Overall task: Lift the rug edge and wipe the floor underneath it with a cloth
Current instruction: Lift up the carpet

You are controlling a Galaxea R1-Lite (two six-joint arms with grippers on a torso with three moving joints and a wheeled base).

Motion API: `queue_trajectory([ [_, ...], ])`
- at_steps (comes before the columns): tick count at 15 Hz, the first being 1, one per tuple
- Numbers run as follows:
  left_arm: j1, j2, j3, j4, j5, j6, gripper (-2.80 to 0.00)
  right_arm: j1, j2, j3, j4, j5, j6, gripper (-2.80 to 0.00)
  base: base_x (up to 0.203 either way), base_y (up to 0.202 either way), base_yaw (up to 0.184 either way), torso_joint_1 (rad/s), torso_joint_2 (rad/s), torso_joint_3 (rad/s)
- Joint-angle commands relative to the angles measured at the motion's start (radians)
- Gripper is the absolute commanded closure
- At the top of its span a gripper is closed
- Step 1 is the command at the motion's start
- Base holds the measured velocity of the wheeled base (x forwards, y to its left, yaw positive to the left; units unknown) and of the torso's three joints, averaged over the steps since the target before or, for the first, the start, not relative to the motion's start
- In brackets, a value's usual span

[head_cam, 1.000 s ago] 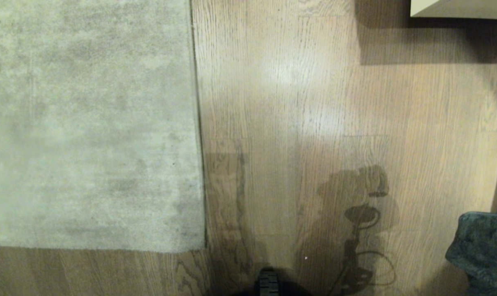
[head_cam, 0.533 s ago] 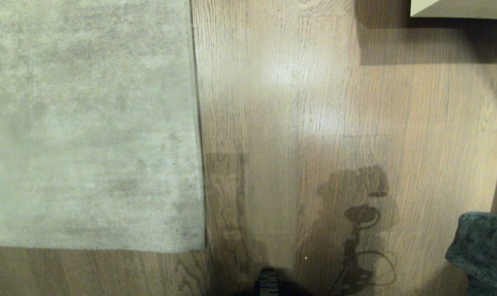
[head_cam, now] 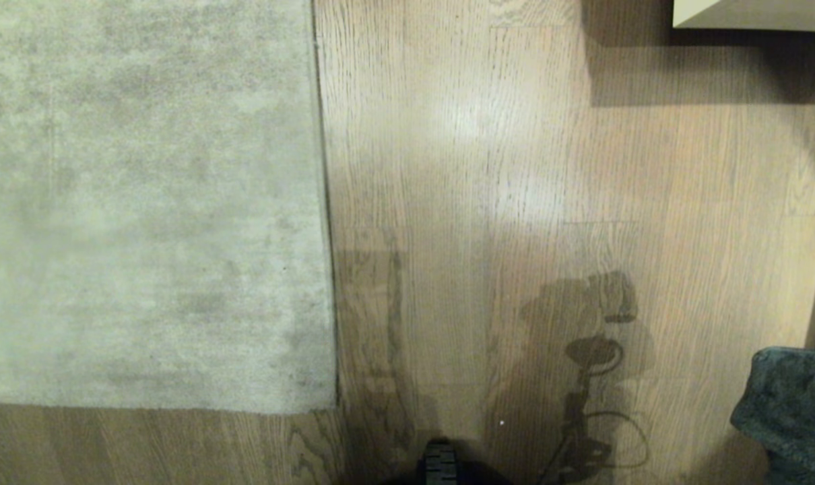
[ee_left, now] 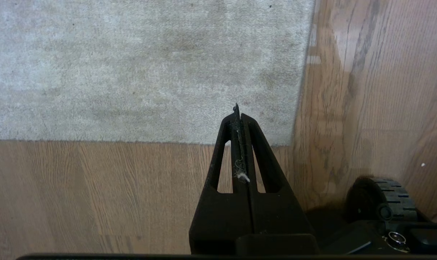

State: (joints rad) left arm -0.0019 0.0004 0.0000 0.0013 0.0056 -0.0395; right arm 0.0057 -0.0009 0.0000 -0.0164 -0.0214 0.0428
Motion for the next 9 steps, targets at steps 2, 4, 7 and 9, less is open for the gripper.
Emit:
queue_trajectory([
  [2, 0.0, 0.001, 0.0, 0.0, -0.001, 0.0, 0.0, 0.0, 0.002, 0.0, 0.0, 0.0, 0.0, 0.0, 0.0, 0.0, 0.0, 0.0, 0.0, 0.0],
  [4, -0.001, 0.001, 0.0, 0.0, 0.001, 0.0, 0.0, 0.0, 0.002, 0.0, 0.0, 0.0, 0.0, 0.0, 0.0, 0.0, 0.0, 0.0, 0.0, 0.0],
  [7, 0.0, 0.001, 0.0, 0.0, 0.001, 0.0, 0.0, 0.0, 0.002, 0.0, 0.0, 0.0, 0.0, 0.0, 0.0, 0.0, 0.0, 0.0, 0.0, 0.0],
  [9, 0.0, 0.001, 0.0, 0.0, 0.001, 0.0, 0.0, 0.0, 0.002, 0.0, 0.0, 0.0, 0.0, 0.0, 0.0, 0.0, 0.0, 0.0, 0.0, 0.0],
])
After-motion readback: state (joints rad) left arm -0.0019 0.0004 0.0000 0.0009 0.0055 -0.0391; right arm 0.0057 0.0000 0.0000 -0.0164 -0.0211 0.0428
